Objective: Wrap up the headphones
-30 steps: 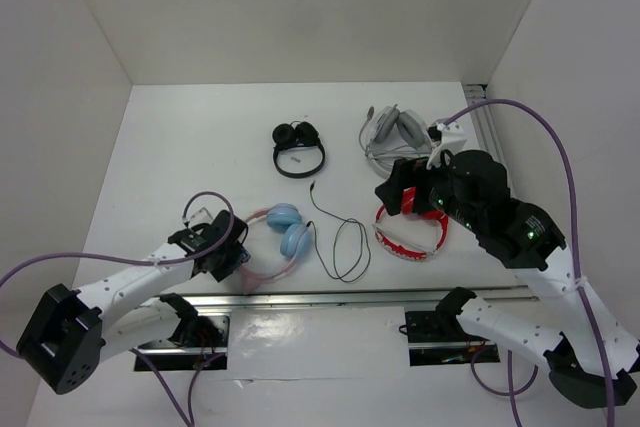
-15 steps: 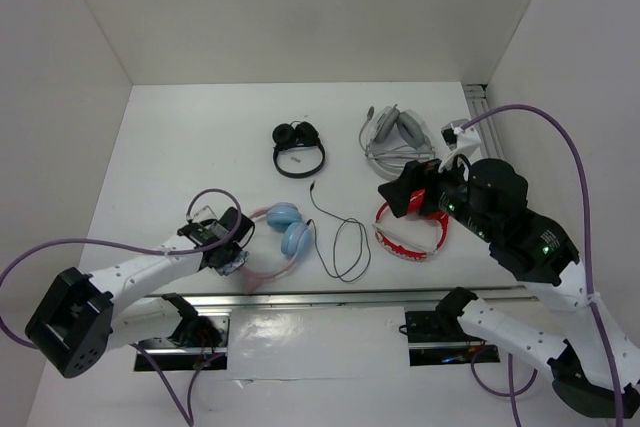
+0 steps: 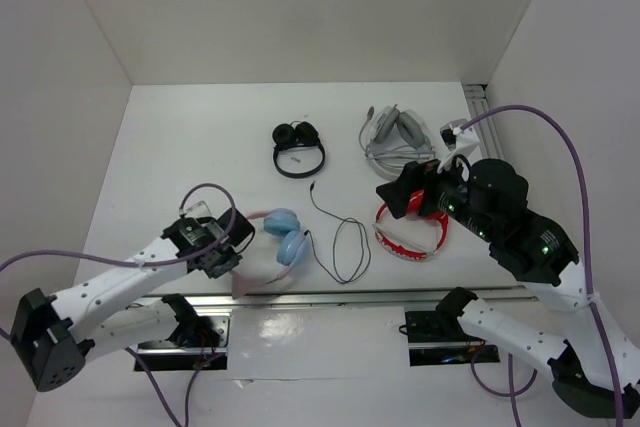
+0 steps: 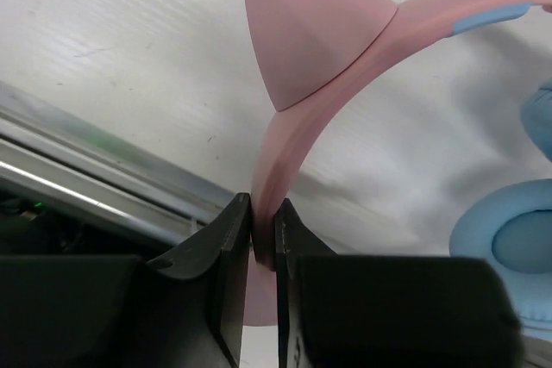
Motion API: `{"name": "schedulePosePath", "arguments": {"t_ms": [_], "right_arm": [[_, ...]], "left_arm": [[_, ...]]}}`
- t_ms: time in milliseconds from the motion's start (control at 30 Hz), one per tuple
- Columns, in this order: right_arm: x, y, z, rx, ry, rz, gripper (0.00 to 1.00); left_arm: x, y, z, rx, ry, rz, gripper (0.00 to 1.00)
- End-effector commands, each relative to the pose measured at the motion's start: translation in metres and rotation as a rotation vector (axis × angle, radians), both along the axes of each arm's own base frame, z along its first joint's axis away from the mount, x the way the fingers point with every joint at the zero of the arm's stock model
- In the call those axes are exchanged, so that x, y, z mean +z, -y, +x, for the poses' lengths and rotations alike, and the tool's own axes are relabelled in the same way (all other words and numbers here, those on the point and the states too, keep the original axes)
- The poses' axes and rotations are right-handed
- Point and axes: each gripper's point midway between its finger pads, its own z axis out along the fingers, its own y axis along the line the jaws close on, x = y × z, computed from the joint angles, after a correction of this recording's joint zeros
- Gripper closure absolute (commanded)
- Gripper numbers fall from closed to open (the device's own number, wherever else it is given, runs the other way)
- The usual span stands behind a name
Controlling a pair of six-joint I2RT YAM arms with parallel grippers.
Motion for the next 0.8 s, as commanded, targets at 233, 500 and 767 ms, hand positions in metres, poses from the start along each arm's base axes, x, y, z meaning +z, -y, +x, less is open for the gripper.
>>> {"name": "schedulePosePath", "arguments": {"t_ms": [233, 500, 767], "right_arm": [[0.019, -0.032, 0.0, 0.147, 0.097, 0.087, 0.0], [-0.01, -0.079, 0.036, 0.235, 0.162, 0.149, 0.04], [-0.026, -0.132, 0.003, 0.484, 0.409, 0.134, 0.06]], "left_arm": [[0.174, -0.028, 0.038, -0.175, 0.416, 0.088, 1.0], [0.248, -0.036, 0.07, -0.119, 0.508, 0.209, 1.0], [0.335, -0.018, 0.086, -0.187, 0.681, 0.069, 1.0]]}}
